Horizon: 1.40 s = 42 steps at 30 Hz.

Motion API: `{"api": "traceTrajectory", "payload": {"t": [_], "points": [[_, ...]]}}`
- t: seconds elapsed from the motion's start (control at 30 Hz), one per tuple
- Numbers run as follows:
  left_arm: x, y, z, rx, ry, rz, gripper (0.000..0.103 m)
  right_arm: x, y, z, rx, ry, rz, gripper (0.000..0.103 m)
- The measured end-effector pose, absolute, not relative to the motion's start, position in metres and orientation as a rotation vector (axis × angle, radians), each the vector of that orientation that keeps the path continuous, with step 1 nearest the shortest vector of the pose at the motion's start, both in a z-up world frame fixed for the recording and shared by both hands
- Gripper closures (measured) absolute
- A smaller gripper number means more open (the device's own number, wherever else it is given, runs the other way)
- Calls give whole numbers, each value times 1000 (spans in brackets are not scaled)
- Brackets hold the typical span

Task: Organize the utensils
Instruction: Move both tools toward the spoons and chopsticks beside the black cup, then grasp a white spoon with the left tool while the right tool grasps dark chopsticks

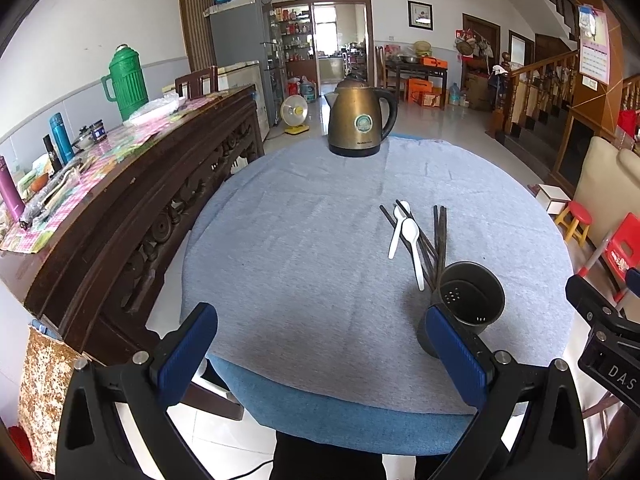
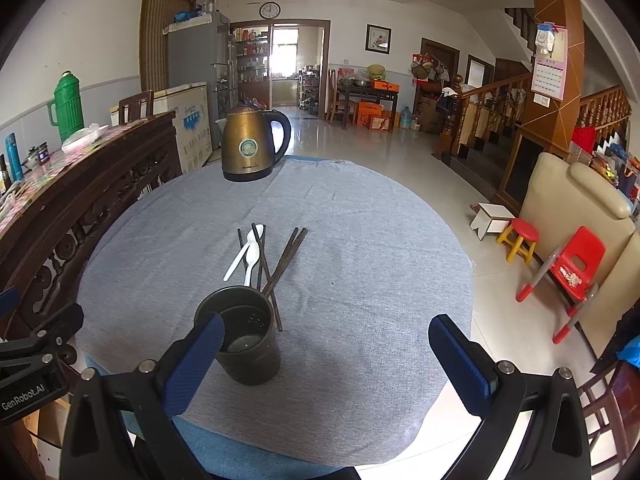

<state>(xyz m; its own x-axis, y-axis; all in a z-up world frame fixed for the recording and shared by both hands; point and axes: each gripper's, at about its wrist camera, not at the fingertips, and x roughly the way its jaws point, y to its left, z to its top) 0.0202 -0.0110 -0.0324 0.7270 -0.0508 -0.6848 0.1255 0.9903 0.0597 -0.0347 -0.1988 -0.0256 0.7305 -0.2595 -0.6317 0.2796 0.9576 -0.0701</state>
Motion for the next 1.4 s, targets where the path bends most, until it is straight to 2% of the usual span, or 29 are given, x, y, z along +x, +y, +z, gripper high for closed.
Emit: {"api": "traceTrajectory", "payload": {"t": [0.43, 0.93, 1.0, 1.07, 1.1, 1.17, 1.3, 1.37, 1.4], "points": [[72, 2, -58, 34, 877, -98, 0, -4, -241, -39, 169, 725, -221, 0], [176, -1, -82, 44, 923, -107, 2, 115, -320, -95, 528, 899, -51, 1], [191, -6, -90, 29, 949, -140, 9, 131, -325, -106, 567, 922, -46, 6], [204, -15, -100, 36, 981, -177, 23, 153, -332, -120, 630, 950, -19, 20], [210, -18, -105, 37, 1000, -193, 31, 165, -335, -128, 671, 970, -2, 24], [219, -25, -112, 30, 1028, -223, 40, 187, -339, -140, 733, 1004, 30, 34], [242, -39, -125, 5, 1074, -296, 40, 231, -345, -167, 826, 1038, 41, 43], [256, -44, -127, -9, 1085, -320, 40, 248, -346, -179, 852, 1062, 38, 52], [266, -47, -129, -15, 1092, -323, 40, 255, -345, -183, 859, 1070, 39, 54]]}}
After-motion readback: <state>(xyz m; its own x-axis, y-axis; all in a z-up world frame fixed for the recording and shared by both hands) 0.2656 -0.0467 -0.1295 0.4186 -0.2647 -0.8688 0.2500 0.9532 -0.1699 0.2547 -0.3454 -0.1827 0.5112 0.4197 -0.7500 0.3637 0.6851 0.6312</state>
